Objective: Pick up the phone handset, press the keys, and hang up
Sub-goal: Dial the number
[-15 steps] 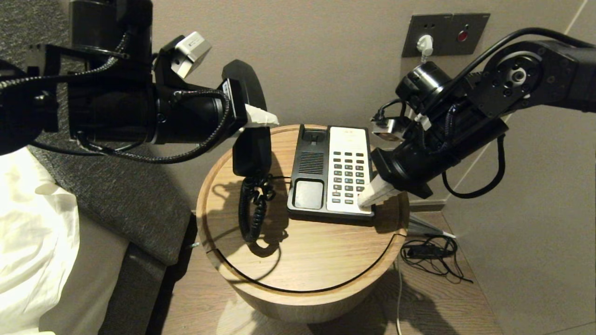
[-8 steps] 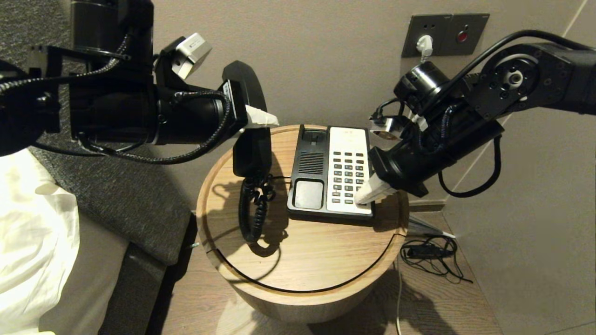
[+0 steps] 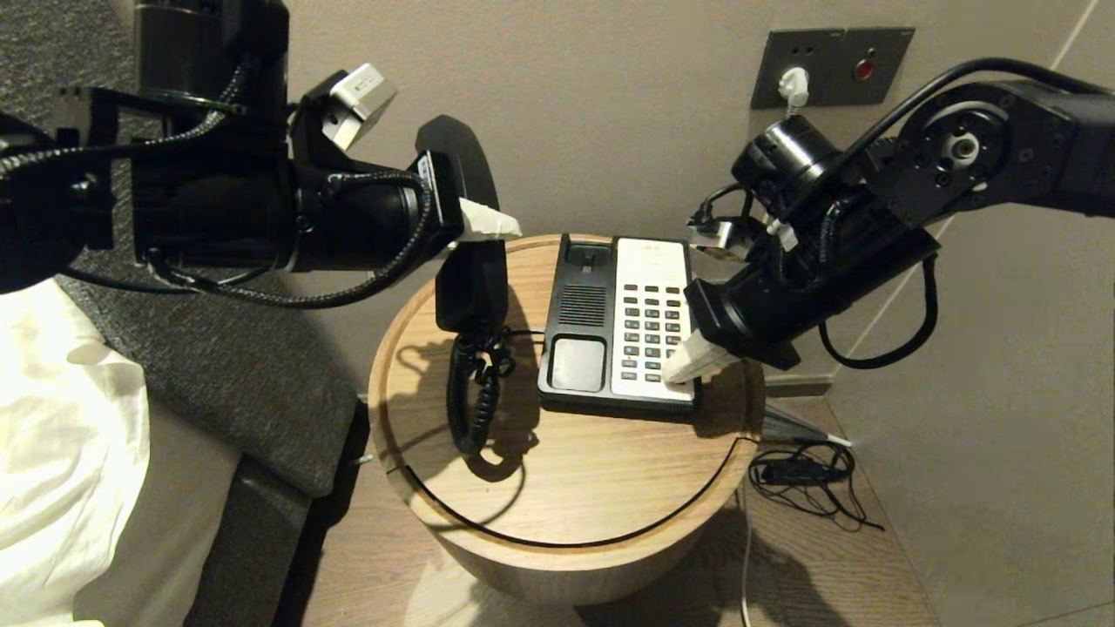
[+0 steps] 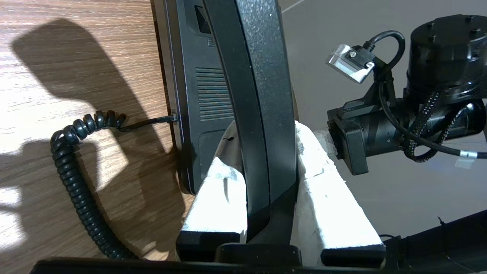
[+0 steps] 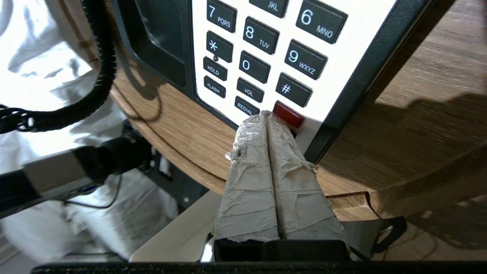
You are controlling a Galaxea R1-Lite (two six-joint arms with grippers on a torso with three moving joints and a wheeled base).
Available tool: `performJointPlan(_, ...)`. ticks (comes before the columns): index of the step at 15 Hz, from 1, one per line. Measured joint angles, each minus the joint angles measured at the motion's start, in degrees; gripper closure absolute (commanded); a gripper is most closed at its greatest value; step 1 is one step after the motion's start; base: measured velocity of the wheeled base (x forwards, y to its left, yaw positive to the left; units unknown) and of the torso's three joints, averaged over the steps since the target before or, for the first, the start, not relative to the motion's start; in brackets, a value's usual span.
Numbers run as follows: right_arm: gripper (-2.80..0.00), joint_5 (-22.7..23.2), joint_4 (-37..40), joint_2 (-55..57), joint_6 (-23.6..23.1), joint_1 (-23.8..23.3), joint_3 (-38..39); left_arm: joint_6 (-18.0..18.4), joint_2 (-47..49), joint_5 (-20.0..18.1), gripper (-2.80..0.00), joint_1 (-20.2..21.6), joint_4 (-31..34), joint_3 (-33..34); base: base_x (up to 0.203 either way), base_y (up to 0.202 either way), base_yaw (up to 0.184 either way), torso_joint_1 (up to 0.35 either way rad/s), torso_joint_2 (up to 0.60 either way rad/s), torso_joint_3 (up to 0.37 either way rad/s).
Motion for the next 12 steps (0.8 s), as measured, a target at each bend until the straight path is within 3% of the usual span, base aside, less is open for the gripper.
performJointPlan(12, 0.0, 0.1, 1.1, -3.3, 0.4, 0.0, -0.7, 0.0, -0.7, -0.2, 0.0, 0.0, 0.0, 0.3, 0.0, 0.0, 0.0, 0.0, 0.0, 0.0)
